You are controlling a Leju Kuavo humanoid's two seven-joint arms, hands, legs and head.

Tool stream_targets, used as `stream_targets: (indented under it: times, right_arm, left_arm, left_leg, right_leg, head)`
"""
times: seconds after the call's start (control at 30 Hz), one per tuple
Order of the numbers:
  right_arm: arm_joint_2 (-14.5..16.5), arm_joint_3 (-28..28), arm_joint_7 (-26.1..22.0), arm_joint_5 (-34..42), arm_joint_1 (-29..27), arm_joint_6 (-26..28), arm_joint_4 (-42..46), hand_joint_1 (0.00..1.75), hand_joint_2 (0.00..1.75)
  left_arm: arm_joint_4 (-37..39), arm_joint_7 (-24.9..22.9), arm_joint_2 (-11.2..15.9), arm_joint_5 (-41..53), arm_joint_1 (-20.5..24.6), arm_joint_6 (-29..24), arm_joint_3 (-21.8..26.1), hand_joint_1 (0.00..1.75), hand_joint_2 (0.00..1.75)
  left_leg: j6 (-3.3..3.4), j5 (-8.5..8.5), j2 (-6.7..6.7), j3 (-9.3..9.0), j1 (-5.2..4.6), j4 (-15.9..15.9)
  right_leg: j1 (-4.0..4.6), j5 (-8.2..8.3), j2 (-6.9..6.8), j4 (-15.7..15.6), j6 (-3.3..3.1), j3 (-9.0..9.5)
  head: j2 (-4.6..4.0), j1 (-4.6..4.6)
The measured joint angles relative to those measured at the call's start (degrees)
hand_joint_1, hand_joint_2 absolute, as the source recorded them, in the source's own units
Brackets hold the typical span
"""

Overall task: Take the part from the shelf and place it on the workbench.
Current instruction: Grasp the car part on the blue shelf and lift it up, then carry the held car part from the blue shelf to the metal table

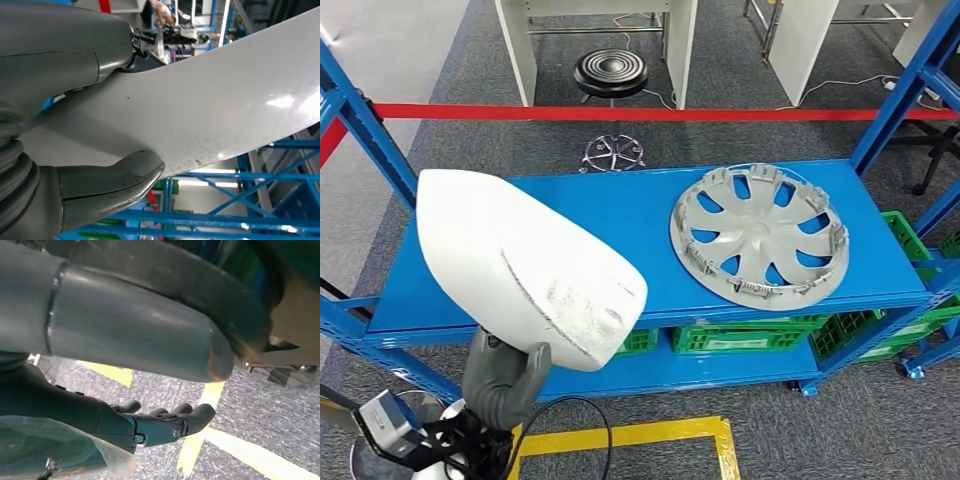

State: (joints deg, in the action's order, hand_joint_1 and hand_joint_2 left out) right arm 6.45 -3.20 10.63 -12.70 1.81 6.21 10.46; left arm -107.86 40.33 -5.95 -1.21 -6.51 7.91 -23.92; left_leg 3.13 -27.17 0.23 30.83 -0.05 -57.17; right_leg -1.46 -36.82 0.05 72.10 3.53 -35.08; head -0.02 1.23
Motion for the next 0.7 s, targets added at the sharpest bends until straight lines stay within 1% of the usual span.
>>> stream_targets:
  times: [0.03,0.07,0.1,0.13,0.17,0.2,0.23,0.27,0.3,0.33,0.37,0.4,0.43,0.47,0.5,0.53,0.57,0.6,0.63,0.67,0.7]
  right_arm:
    - [0.0,0.1,-0.3,0.0,-0.1,0.3,0.0,0.00,0.00]
    - [0.0,0.2,-0.7,0.0,-0.1,0.5,0.0,0.00,0.00]
    - [0.1,0.3,-0.9,0.0,0.0,0.7,0.0,0.00,0.00]
    - [0.1,0.3,-1.1,0.0,0.0,0.8,0.0,0.00,0.00]
    - [0.2,0.4,-1.4,-0.1,0.1,1.0,0.0,0.00,0.00]
    - [0.2,0.5,-1.7,-0.3,0.1,1.4,0.0,0.00,0.00]
    - [0.2,0.6,-2.2,-0.6,0.0,1.9,0.0,0.00,0.00]
    - [0.2,0.7,-2.8,-1.0,0.0,2.4,0.0,0.00,0.00]
    - [0.2,0.7,-3.3,-1.4,-0.1,2.9,0.0,0.00,0.00]
    - [0.2,0.7,-3.8,-1.8,-0.1,3.3,0.0,0.00,0.00]
    - [0.2,0.7,-4.1,-2.1,0.0,3.5,0.0,0.00,0.00]
    - [0.2,0.7,-4.3,-2.2,0.0,3.7,0.0,0.00,0.00]
    - [0.2,0.7,-4.4,-2.3,-0.1,3.7,0.0,0.00,0.00]
    - [0.2,0.7,-4.4,-2.3,-0.1,3.8,0.0,0.00,0.00]
    - [0.2,0.7,-4.5,-2.4,-0.1,3.8,0.0,0.00,0.00]
    - [0.2,0.7,-4.5,-2.4,-0.1,3.8,0.0,0.00,0.00]
    - [0.2,0.7,-4.5,-2.4,0.0,3.8,0.0,0.00,0.00]
    - [0.3,0.7,-4.5,-2.4,0.0,3.8,0.0,0.00,0.00]
    - [0.4,0.7,-4.5,-2.3,0.0,3.7,0.0,0.00,0.00]
    - [0.4,0.7,-4.7,-2.2,0.0,3.2,0.0,0.00,0.00]
    - [0.5,0.7,-4.8,-2.0,0.1,2.6,0.0,0.00,0.00]
  left_arm:
    - [-0.3,0.0,-0.3,-0.2,-0.8,0.4,0.1,1.75,1.75]
    - [-0.6,0.0,-0.6,-0.4,-1.5,0.7,0.1,1.75,1.75]
    - [-0.9,0.0,-0.8,-0.5,-2.1,0.9,0.2,1.75,1.75]
    - [-1.2,0.0,-1.0,-0.6,-2.6,1.1,0.3,1.75,1.75]
    - [-1.5,0.0,-1.2,-0.8,-3.0,1.3,0.4,1.75,1.75]
    - [-1.7,0.0,-1.4,-1.0,-3.5,1.6,0.5,1.75,1.75]
    - [-1.9,0.0,-1.6,-1.2,-4.1,1.9,0.6,1.75,1.75]
    - [-2.0,0.0,-1.8,-1.3,-4.7,2.2,0.6,1.75,1.75]
    - [-2.1,0.0,-1.9,-1.3,-5.3,2.2,0.7,1.75,1.75]
    - [-2.2,0.0,-1.9,-1.3,-5.8,2.1,0.7,1.75,1.75]
    - [-2.3,0.0,-2.0,-1.2,-6.1,2.0,0.7,1.75,1.75]
    - [-2.3,0.0,-2.0,-1.2,-6.4,2.0,0.7,1.75,1.75]
    - [-2.4,0.0,-2.0,-1.2,-6.7,2.0,0.7,1.75,1.75]
    - [-2.4,0.0,-2.0,-1.3,-6.9,2.0,0.8,1.75,1.75]
    - [-2.4,0.0,-2.0,-1.3,-7.1,1.9,0.8,1.75,1.75]
    - [-2.4,0.0,-2.0,-1.3,-7.3,1.9,0.8,1.75,1.75]
    - [-2.5,0.0,-2.0,-1.3,-7.3,1.9,0.9,1.75,1.75]
    - [-2.6,0.0,-2.1,-1.3,-7.3,2.0,0.9,1.75,1.75]
    - [-2.7,0.0,-2.1,-1.3,-7.4,2.0,0.9,1.75,1.75]
    - [-2.9,0.0,-2.2,-1.4,-7.4,2.1,1.0,1.75,1.75]
    - [-3.0,0.0,-2.2,-1.5,-7.4,2.4,1.1,1.75,1.75]
  left_leg:
    - [-0.16,-0.05,-0.01,0.00,0.12,-0.2]
    - [-0.45,-0.16,-0.04,0.07,0.23,-0.4]
    - [-0.86,-0.28,-0.12,0.31,0.26,-0.8]
    - [-1.31,-0.34,-0.19,0.56,0.21,-1.2]
    - [-1.74,-0.28,-0.26,0.89,0.10,-1.6]
    - [-2.12,-0.12,-0.33,1.19,0.01,-1.9]
    - [-2.41,0.01,-0.35,1.39,0.01,-2.0]
    - [-2.71,-0.24,-0.36,1.65,0.08,-2.3]
    - [-3.01,-1.23,-0.36,2.08,0.16,-3.2]
    - [-3.28,-2.96,-0.35,2.84,0.22,-5.2]
    - [-3.52,-5.22,-0.35,3.90,0.26,-8.1]
    - [-3.68,-7.57,-0.34,5.16,0.28,-11.9]
    - [-3.73,-9.25,-0.34,6.13,0.27,-15.2]
    - [-3.66,-9.90,-0.34,6.39,0.27,-17.2]
    - [-3.44,-9.43,-0.34,5.67,0.24,-17.1]
    - [-3.08,-7.98,-0.35,3.84,0.17,-14.7]
    - [-2.54,-6.23,-0.36,1.36,0.03,-10.8]
    - [-1.90,-5.15,-0.36,-1.23,-0.16,-6.4]
    - [-1.49,-4.39,-0.36,-3.08,-0.39,-3.0]
    - [-1.22,-4.13,-0.36,-4.02,-0.64,-1.0]
    - [-1.12,-4.11,-0.36,-4.23,-0.85,-0.1]
  right_leg:
    - [-0.18,2.40,-0.04,-3.0,0.16,1.15]
    - [-0.35,4.44,-0.06,-6.7,0.38,2.77]
    - [-0.38,5.98,0.01,-10.0,0.43,4.38]
    - [-0.39,6.66,0.12,-12.2,0.41,5.39]
    - [-0.32,6.48,0.29,-12.9,0.19,5.73]
    - [-0.21,6.42,0.44,-13.0,-0.19,5.65]
    - [-0.28,6.38,0.47,-13.0,-0.61,5.33]
    - [-0.30,6.45,0.43,-13.0,-1.14,5.06]
    - [-0.31,6.74,0.36,-13.0,-1.74,4.72]
    - [-0.32,7.09,0.25,-13.1,-2.34,4.31]
    - [-0.22,7.42,0.14,-13.1,-2.82,3.83]
    - [-0.09,7.78,0.03,-13.0,-3.18,3.28]
    - [0.07,8.14,-0.10,-13.0,-3.38,2.73]
    - [0.23,8.53,-0.21,-13.0,-3.51,2.21]
    - [0.42,8.95,-0.28,-13.0,-3.58,1.71]
    - [0.61,9.36,-0.29,-13.0,-3.61,1.26]
    - [0.76,9.76,-0.27,-13.0,-3.62,0.89]
    - [0.90,10.16,-0.25,-13.0,-3.55,0.55]
    - [0.89,10.57,-0.25,-13.0,-3.38,0.29]
    - [0.81,10.98,-0.28,-13.1,-3.12,0.10]
    - [0.69,11.43,-0.32,-13.2,-2.76,-0.05]
  head:
    - [0.00,0.01]
    - [0.00,-0.01]
    - [0.00,-0.11]
    - [0.00,-0.20]
    - [0.00,-0.22]
    - [0.00,-0.25]
    - [0.00,-0.19]
    - [0.00,-0.12]
    - [0.00,-0.08]
    - [0.00,-0.01]
    - [0.00,0.05]
    - [0.00,0.10]
    - [0.00,0.11]
    - [0.00,0.10]
    - [0.00,0.10]
    - [0.00,0.10]
    - [0.00,0.09]
    - [0.00,0.04]
    - [0.00,0.04]
    - [0.00,0.05]
    - [0.00,0.06]
